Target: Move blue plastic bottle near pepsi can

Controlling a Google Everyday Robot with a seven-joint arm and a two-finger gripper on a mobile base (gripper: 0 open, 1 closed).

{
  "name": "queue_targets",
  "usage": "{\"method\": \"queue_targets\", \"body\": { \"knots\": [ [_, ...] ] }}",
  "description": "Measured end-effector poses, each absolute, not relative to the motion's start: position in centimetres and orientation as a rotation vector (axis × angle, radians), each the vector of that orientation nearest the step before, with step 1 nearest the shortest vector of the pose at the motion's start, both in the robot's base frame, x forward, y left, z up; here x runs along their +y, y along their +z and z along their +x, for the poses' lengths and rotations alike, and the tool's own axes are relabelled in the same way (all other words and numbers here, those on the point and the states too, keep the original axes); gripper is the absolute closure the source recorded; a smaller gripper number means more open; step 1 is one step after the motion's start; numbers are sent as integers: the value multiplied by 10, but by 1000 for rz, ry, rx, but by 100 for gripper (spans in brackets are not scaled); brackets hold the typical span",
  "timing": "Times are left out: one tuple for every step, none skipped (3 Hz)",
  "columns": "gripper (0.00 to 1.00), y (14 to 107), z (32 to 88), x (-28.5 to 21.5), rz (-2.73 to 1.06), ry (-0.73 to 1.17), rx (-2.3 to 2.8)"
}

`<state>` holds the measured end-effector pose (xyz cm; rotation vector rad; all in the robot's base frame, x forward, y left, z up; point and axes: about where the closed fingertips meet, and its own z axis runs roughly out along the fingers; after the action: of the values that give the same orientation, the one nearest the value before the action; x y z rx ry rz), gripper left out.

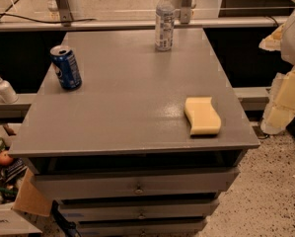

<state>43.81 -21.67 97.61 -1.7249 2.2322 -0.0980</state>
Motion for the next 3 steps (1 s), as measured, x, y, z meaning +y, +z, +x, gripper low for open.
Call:
{"method": "queue_targets", "body": {
  "knots": [
    [0, 976, 438, -217, -1725, -98, 2232],
    [0, 975, 440, -216, -1720, -87, 2231],
    [0, 941, 492, -201, -1566, 177, 2165]
  ]
}}
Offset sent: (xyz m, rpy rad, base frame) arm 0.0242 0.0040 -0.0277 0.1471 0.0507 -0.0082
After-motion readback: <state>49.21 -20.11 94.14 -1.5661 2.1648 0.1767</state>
